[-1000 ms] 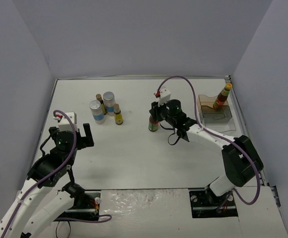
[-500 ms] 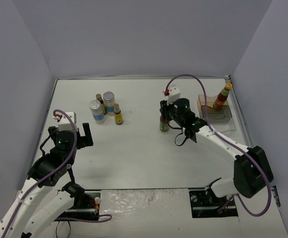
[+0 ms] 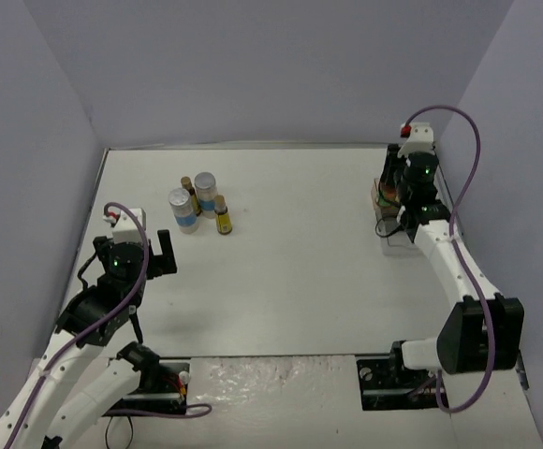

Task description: Organize the condiment bottles

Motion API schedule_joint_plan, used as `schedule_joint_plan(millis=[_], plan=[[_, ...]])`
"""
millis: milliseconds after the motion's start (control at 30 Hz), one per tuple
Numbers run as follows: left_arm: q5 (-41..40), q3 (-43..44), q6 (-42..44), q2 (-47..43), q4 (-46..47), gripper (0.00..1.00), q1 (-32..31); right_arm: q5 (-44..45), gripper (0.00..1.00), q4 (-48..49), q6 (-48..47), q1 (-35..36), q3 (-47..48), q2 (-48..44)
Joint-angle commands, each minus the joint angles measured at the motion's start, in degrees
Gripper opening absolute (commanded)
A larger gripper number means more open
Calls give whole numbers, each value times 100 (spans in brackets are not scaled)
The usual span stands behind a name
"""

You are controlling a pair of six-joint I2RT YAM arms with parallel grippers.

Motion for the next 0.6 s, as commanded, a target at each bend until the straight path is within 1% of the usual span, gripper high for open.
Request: schedule_joint_plan(millis=[0, 133, 233, 567], plan=[[67, 70, 65, 127, 382, 97, 84, -65, 0, 1390, 85, -319, 811, 286], [103, 51, 74, 104, 423, 97, 97, -11, 0, 1633, 85, -432, 998, 697], [115, 33, 83, 131, 425, 97, 106, -47, 0, 1784, 86, -643, 1170, 1026], [194, 32, 101, 253, 469, 97, 123, -125, 0, 2074, 112, -748, 1430, 1756]])
